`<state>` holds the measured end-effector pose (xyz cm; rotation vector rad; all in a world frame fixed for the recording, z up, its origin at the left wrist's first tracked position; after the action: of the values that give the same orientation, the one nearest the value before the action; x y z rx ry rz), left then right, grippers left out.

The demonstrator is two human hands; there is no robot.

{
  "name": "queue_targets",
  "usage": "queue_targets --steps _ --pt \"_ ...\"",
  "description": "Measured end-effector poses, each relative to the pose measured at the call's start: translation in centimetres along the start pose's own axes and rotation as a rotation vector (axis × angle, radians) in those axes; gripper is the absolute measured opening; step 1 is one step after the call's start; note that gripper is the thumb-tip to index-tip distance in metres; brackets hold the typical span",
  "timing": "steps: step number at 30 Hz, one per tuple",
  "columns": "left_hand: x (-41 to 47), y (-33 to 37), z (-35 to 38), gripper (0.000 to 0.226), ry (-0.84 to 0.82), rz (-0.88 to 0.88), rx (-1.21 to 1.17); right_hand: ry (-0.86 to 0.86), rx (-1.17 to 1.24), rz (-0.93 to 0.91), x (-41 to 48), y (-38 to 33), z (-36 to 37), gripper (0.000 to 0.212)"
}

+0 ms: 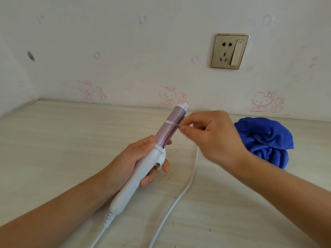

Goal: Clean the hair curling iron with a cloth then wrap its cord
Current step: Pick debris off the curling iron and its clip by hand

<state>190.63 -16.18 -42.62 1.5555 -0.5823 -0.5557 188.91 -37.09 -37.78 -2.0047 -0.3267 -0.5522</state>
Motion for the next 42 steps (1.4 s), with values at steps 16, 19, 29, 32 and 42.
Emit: queue_targets --steps 16,19,29,32,42 --pt "0.2 -0.3 -0.2 0.055 0.045 0.014 -0.039 -0.058 0.009 -0.046 -1.4 -0.6 1.4 0.014" --pt "0.1 -0.1 -0.2 0.045 0.052 0.018 -0.002 -0.112 -0.043 -0.081 -2.0 -1.1 2.2 0.011" --pt "0.2 -0.3 0.0 0.052 0.080 0.025 -0.014 -0.119 -0.025 -0.108 -2.5 -1.2 2.4 0.015" --pt "0.3 -0.6 -0.2 0.059 0.084 0.013 -0.037 -0.080 -0.051 -0.077 -1.5 -0.7 1.7 0.015" --pt "0.8 -1.0 -0.7 0.065 0.094 -0.026 0.000 -0.138 -0.078 -0.108 -2.5 -0.8 2.8 0.019"
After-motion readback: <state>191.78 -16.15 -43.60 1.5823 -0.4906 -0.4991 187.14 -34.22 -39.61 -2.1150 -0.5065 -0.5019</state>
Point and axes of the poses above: each hand's wrist, its own x-axis towards the middle knuckle, its own z-axis out of the palm, y = z × x, the point moved 2 cm from there along x, towards the middle knuckle, and after that the axes turned 11 degrees about x, right-handed, at the moved point
